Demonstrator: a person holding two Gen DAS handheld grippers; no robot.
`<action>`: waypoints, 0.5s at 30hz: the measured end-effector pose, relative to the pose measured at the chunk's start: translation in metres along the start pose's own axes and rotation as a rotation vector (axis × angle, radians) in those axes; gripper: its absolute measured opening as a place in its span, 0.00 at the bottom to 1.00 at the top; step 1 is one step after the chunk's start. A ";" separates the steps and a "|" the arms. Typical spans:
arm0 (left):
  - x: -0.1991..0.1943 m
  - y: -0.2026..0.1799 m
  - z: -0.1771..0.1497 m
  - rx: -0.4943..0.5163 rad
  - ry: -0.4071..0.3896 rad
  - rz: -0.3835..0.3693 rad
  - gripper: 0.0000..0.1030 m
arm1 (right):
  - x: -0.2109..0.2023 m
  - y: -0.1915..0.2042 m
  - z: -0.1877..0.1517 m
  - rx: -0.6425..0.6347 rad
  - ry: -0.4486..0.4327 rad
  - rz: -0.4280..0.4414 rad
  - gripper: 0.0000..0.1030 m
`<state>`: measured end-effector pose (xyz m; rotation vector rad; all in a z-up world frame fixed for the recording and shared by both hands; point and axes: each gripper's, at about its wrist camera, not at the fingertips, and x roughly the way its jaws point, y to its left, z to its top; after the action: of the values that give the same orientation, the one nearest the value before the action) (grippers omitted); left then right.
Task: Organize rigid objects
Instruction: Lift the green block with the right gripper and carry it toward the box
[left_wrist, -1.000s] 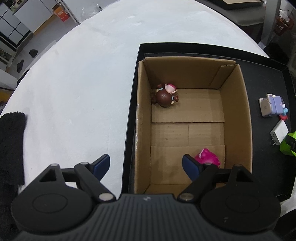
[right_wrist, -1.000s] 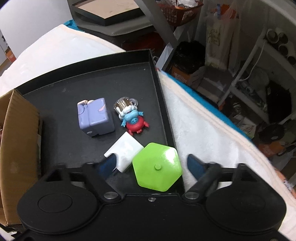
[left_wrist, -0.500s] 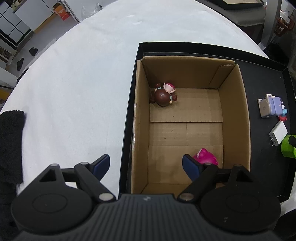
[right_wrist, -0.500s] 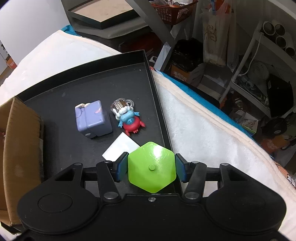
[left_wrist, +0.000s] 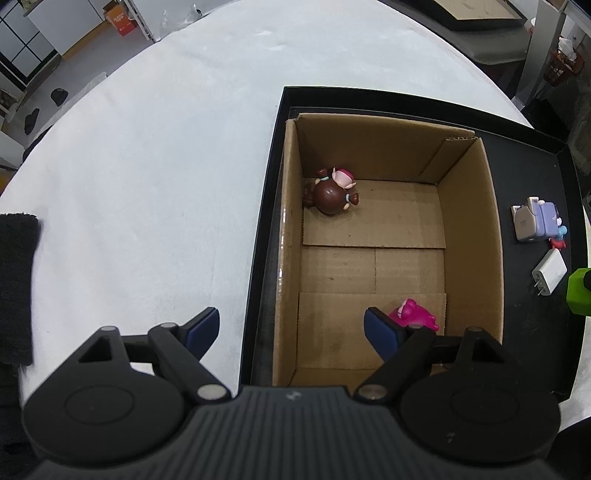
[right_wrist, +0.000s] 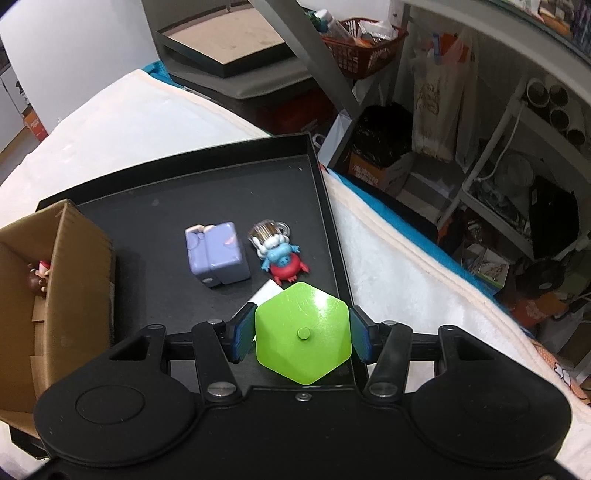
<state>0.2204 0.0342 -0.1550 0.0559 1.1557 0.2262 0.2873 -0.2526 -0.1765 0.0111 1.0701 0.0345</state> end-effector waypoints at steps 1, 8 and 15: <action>0.000 0.001 0.000 -0.003 0.001 -0.001 0.82 | -0.002 0.002 0.000 -0.003 -0.003 0.001 0.50; 0.005 0.010 0.001 -0.024 0.000 -0.010 0.82 | -0.015 0.013 0.004 -0.021 -0.021 -0.006 0.50; 0.011 0.019 0.004 -0.039 -0.007 -0.037 0.82 | -0.030 0.029 0.011 -0.046 -0.051 0.006 0.50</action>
<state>0.2258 0.0556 -0.1601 0.0010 1.1438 0.2152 0.2824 -0.2241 -0.1444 -0.0265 1.0178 0.0638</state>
